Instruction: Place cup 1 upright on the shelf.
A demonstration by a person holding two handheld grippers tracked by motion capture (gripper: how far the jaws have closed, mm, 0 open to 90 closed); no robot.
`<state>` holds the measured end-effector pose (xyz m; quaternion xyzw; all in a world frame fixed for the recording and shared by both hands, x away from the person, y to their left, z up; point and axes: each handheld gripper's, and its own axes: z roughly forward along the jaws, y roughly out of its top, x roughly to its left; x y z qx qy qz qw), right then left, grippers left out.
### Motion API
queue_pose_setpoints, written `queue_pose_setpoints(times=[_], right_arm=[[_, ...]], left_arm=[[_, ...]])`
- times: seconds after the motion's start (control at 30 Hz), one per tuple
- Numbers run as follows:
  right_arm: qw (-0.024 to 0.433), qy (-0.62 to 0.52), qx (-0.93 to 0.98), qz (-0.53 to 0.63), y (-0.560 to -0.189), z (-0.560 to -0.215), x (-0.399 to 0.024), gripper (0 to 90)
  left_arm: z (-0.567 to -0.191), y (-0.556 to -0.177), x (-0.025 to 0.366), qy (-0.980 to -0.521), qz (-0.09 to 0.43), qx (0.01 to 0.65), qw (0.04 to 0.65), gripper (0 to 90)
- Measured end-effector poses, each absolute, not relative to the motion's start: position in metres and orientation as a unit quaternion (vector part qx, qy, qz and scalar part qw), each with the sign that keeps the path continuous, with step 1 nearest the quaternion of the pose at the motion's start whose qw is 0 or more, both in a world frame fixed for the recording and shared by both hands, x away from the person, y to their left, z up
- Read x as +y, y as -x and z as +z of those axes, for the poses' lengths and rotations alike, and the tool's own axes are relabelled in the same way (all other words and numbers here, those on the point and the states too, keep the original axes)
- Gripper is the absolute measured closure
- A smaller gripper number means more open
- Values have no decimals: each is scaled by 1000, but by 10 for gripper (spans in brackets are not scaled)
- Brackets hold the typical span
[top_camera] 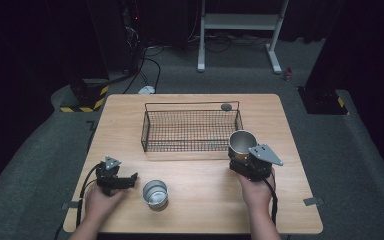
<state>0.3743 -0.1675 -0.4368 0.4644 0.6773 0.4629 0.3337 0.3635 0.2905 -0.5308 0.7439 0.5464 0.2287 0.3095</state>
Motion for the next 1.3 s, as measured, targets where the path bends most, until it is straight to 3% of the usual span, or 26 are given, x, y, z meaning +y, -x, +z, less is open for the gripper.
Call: queue_pose_setpoints(times=[1.0,1.3], right_arm=[[347,-455,669,475,-421,-401,-136,147],[332,-462,671,475,-443,-399,-127,147]], left_arm=[[-531,-364,291,-745,230,544,310,22],[-531,-364,291,-745,230,544,310,22]])
